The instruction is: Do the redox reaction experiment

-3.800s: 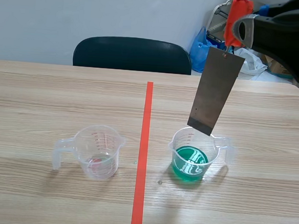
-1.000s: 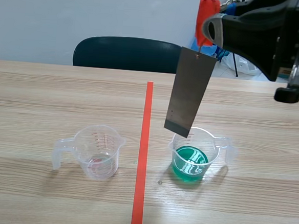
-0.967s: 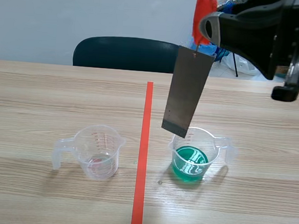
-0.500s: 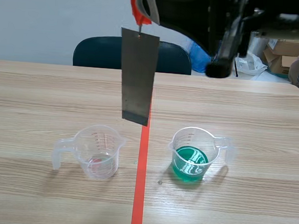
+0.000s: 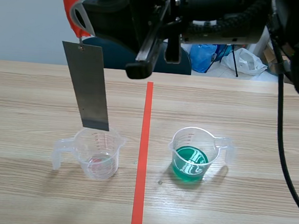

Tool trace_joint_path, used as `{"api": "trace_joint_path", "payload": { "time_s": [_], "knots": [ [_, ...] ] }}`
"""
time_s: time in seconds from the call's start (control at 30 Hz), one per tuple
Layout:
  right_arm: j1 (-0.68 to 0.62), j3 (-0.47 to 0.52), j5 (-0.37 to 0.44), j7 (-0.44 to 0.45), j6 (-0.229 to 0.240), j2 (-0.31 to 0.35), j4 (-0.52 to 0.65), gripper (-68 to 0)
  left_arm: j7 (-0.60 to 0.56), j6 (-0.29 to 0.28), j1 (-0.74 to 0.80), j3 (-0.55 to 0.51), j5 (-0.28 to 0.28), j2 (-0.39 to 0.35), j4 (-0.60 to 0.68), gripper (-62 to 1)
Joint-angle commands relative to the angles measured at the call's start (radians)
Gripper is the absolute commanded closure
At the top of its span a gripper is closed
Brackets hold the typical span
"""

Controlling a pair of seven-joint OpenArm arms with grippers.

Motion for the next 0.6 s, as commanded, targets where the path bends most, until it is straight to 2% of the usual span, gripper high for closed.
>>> {"api": "trace_joint_path", "payload": {
  "time_s": [0.0, 0.23, 0.57],
  "knots": [
    [0.034, -0.002, -0.001, 0.009, -0.004, -0.015, -0.003, -0.6, -0.017, -0.001, 0.001, 0.002, -0.009, 0.005, 0.011, -62.3],
    [0.066, -0.020, -0.037, 0.008, -0.003, -0.061, -0.057, -0.6, -0.018, -0.001, 0.001, 0.002, -0.009, 0.005, 0.011, -62.3],
    [0.069, -0.020, -0.043, 0.005, -0.003, -0.075, -0.077, -0.6, -0.018, -0.001, 0.001, 0.002, -0.009, 0.005, 0.011, -62.3]
  ]
}}
